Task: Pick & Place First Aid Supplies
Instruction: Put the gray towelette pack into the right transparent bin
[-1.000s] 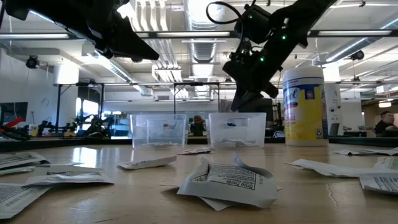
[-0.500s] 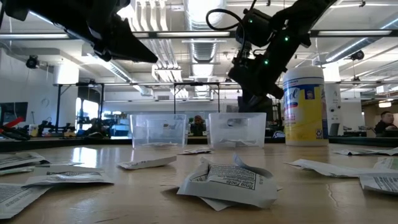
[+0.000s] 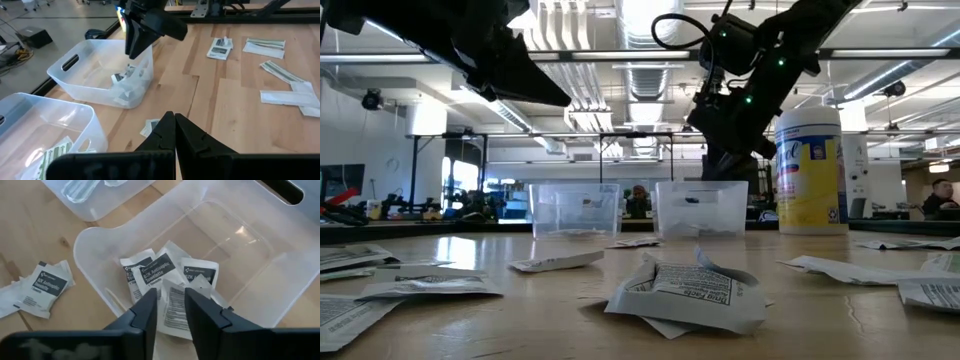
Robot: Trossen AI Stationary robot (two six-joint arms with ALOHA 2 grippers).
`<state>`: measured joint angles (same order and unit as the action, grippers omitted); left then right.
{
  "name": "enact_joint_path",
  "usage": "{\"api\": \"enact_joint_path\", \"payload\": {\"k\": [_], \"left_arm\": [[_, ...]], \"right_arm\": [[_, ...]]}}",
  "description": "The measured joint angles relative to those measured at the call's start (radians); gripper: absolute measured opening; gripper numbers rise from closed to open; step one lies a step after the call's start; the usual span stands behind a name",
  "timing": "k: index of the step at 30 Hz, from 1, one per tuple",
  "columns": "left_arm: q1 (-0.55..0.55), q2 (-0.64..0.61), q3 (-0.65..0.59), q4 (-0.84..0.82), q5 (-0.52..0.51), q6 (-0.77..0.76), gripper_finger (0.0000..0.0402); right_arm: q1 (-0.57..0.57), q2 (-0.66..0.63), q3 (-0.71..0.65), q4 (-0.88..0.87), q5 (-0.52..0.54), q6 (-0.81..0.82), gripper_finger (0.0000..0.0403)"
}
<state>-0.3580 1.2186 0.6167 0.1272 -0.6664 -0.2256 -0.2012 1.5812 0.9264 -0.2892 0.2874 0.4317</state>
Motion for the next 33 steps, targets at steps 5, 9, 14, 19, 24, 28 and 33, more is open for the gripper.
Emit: {"api": "enact_joint_path", "payload": {"k": [5, 9, 14, 19, 24, 28, 33], "left_arm": [[0.000, 0.000, 0.000, -0.015, 0.003, 0.000, 0.0001], [0.000, 0.000, 0.000, -0.023, 0.031, 0.016, 0.0001], [0.000, 0.000, 0.000, -0.041, 0.064, 0.017, 0.0028], [0.000, 0.000, 0.000, -0.043, 0.073, -0.031, 0.0086], [0.000, 0.000, 0.000, -0.067, 0.133, -0.147, 0.0128], [0.000, 0.000, 0.000, -0.092, 0.246, -0.214, 0.0137], [0.000, -0.005, 0.002, -0.165, 0.423, -0.321, 0.0136]], "right_arm": [[0.003, -0.028, 0.012, -0.029, -0.017, -0.035, 0.0117], [0.016, -0.068, 0.016, -0.036, -0.056, -0.036, 0.0121], [0.068, -0.125, 0.016, -0.048, -0.061, -0.034, 0.0112], [0.156, -0.166, 0.016, -0.046, -0.061, -0.019, 0.0101], [0.256, -0.179, 0.015, -0.045, -0.060, 0.013, 0.0089], [0.330, -0.173, 0.014, -0.044, -0.053, 0.030, 0.0080], [0.404, -0.165, 0.014, -0.044, -0.052, 0.050, 0.0070]]}}
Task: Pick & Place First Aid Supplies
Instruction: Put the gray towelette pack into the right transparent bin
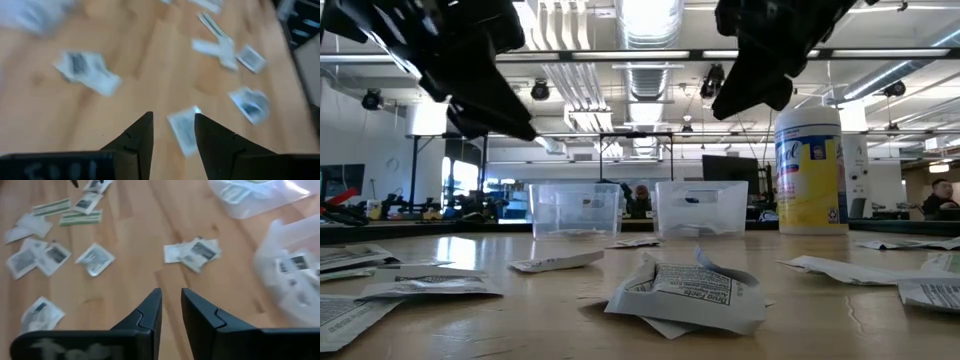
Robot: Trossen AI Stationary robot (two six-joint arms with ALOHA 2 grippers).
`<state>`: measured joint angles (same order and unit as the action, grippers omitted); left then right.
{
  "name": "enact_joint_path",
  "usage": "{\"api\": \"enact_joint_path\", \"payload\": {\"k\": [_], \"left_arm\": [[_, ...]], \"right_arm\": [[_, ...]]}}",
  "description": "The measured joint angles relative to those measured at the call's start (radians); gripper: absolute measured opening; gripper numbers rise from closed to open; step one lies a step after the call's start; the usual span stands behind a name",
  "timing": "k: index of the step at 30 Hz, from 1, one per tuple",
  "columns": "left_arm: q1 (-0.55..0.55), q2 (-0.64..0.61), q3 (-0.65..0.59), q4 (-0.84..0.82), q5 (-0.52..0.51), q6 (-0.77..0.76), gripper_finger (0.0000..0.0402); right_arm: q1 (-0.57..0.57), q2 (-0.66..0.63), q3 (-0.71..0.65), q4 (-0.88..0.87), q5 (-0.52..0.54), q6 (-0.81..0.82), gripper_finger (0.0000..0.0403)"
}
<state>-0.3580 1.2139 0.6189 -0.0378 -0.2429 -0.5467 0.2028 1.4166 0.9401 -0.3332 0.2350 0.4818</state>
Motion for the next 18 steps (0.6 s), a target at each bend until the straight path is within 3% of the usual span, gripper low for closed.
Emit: {"api": "enact_joint_path", "payload": {"k": [7, 18], "left_arm": [[-0.011, -0.002, 0.000, -0.080, 0.174, -0.141, 0.0135], [-0.110, -0.003, 0.000, -0.159, 0.191, -0.363, 0.0133]], "right_arm": [[0.057, 0.000, 0.000, 0.003, 0.004, 0.036, 0.0067], [0.073, 0.000, -0.002, 0.010, 0.035, 0.043, 0.0077]]}}
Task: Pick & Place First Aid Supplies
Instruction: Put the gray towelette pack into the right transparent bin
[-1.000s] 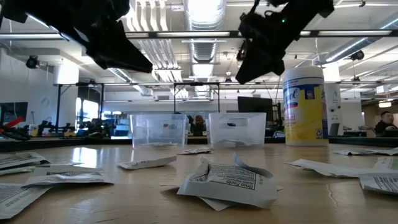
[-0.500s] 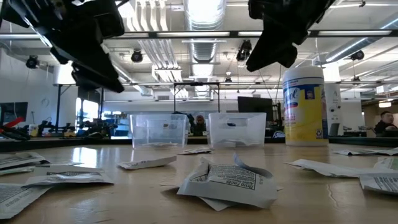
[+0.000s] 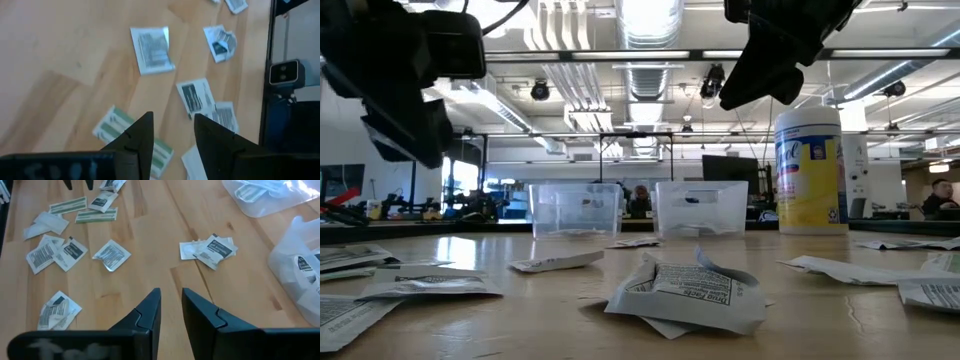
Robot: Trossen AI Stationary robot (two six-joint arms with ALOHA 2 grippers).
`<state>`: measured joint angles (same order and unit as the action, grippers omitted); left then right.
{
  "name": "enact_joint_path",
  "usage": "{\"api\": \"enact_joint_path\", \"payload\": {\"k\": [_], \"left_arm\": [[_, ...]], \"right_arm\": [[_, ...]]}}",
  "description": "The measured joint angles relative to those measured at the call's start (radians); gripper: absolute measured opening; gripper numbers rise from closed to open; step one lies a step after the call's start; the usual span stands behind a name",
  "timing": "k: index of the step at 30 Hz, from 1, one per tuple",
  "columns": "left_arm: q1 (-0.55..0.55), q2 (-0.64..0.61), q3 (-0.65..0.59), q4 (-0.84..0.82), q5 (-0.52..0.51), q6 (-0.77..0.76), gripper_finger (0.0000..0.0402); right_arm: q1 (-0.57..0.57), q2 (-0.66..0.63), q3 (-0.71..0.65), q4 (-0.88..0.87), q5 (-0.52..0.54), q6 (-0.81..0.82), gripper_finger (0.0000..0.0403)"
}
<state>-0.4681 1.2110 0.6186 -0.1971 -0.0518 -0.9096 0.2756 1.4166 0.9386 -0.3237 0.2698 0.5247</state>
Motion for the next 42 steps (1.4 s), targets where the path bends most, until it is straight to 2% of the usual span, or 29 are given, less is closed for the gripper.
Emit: {"api": "enact_joint_path", "payload": {"k": [10, 24, 31, 36, 42], "left_arm": [[-0.080, -0.021, 0.010, -0.095, 0.018, -0.124, 0.0133], [-0.116, -0.051, 0.216, -0.438, 0.010, -0.139, 0.0133], [-0.152, -0.030, 0.201, -0.501, -0.030, -0.173, 0.0133], [-0.215, -0.001, 0.171, -0.494, -0.040, -0.263, 0.0133], [-0.272, 0.030, 0.160, -0.492, -0.152, -0.301, 0.0133]], "right_arm": [[0.000, 0.000, 0.000, 0.003, 0.004, 0.000, 0.0062], [0.000, 0.001, -0.002, 0.016, 0.021, 0.000, 0.0073], [0.000, 0.001, -0.002, 0.016, 0.021, -0.003, 0.0070], [0.000, 0.001, -0.004, 0.015, 0.021, -0.004, 0.0062], [0.000, 0.001, -0.006, 0.017, 0.021, -0.003, 0.0059]]}}
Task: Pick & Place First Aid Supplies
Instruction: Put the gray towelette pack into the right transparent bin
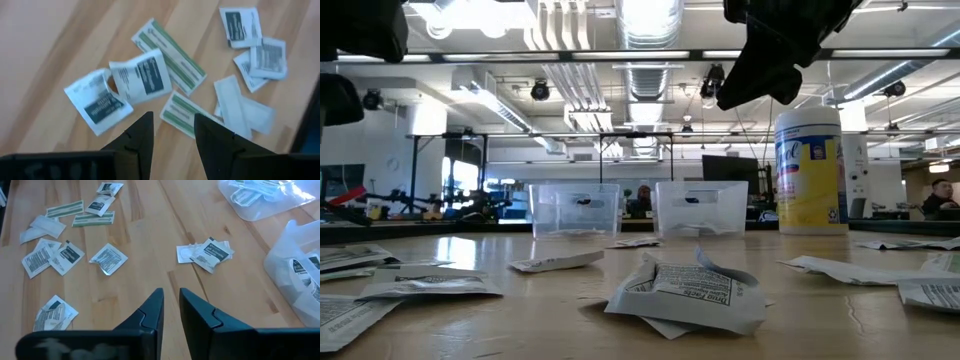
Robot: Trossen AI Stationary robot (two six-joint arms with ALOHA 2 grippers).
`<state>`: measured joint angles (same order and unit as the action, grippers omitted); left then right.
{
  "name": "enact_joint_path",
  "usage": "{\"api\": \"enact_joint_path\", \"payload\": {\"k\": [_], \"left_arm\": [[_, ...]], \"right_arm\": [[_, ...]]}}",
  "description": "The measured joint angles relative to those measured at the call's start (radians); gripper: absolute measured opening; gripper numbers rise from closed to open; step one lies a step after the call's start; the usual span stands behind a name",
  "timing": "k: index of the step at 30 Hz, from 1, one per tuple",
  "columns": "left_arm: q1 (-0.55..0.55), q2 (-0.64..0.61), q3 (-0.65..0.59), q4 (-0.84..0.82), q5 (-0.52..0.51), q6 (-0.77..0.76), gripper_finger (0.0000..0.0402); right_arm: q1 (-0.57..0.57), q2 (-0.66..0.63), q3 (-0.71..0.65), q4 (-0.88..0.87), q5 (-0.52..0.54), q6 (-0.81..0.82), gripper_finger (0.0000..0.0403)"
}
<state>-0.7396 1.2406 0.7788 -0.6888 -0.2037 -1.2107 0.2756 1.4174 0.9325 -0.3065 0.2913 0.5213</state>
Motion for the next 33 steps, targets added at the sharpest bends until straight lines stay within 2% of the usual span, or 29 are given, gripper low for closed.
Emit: {"api": "enact_joint_path", "payload": {"k": [7, 14, 20, 33], "left_arm": [[-0.058, 0.055, 0.002, 0.000, -0.096, 0.146, 0.0133], [-0.097, 0.148, 0.002, 0.000, -0.130, 0.193, 0.0133], [-0.101, 0.216, 0.002, 0.000, -0.146, 0.188, 0.0133], [-0.101, 0.276, 0.002, -0.011, -0.174, 0.100, 0.0133]], "right_arm": [[0.000, 0.000, 0.000, 0.003, 0.000, 0.000, 0.0068], [0.000, 0.000, -0.002, 0.003, 0.000, 0.000, 0.0075], [0.000, 0.000, -0.002, 0.003, 0.007, -0.001, 0.0069], [0.000, 0.000, -0.002, 0.006, 0.008, -0.001, 0.0063]]}}
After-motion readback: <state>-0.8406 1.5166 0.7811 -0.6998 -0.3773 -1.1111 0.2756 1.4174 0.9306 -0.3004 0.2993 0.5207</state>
